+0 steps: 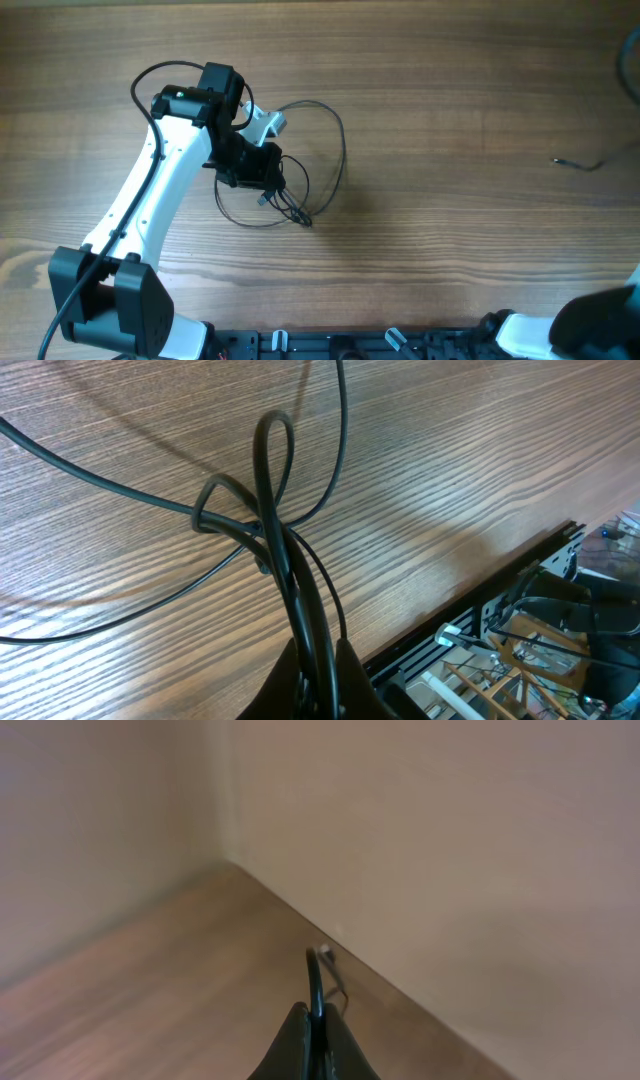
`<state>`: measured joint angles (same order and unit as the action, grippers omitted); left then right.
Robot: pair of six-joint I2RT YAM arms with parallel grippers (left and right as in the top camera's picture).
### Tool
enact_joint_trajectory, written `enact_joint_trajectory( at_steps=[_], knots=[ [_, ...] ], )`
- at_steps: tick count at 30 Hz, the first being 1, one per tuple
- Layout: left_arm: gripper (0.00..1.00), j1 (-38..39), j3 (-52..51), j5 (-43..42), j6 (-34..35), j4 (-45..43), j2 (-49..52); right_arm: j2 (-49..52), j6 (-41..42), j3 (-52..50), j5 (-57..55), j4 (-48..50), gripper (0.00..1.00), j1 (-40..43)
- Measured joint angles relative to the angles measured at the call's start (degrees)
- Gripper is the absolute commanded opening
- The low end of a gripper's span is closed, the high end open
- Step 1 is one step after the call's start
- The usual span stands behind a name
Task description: Untangle cables
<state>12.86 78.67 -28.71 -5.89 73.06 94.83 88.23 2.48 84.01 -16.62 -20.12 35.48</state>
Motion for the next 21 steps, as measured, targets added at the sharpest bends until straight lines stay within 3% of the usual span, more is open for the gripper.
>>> enact_joint_trajectory(
  at_steps=[7, 14, 15, 16, 17, 18, 21],
  knots=[
    [0.04, 0.0, 0.0, 0.0, 0.2, 0.4, 0.0, 8.9, 20.7, 0.0, -10.9, -8.6, 0.05, 10.6],
    [0.04, 0.0, 0.0, 0.2, 0.2, 0.5, 0.0, 16.5, 32.3, 0.0, -6.7, -11.3, 0.05, 17.9],
    [0.04, 0.0, 0.0, 0.2, 0.2, 0.5, 0.0, 17.5, 32.9, 0.0, -5.0, -11.5, 0.27, 18.8],
    [0.04, 0.0, 0.0, 0.2, 0.2, 0.5, 0.0, 18.2, 33.3, 0.0, -3.7, -11.8, 0.65, 19.3],
    [0.04, 0.0, 0.0, 0.2, 0.2, 0.5, 0.0, 18.7, 33.7, 0.0, -2.6, -11.9, 0.89, 19.6],
    [0.04, 0.0, 0.0, 0.2, 0.2, 0.4, 0.0, 19.1, 34.2, 0.0, -1.6, -12.3, 1.0, 19.7],
    [0.04, 0.0, 0.0, 0.2, 0.2, 0.4, 0.0, 19.5, 37.4, 0.0, 0.5, -13.9, 1.0, 19.6]
  ],
)
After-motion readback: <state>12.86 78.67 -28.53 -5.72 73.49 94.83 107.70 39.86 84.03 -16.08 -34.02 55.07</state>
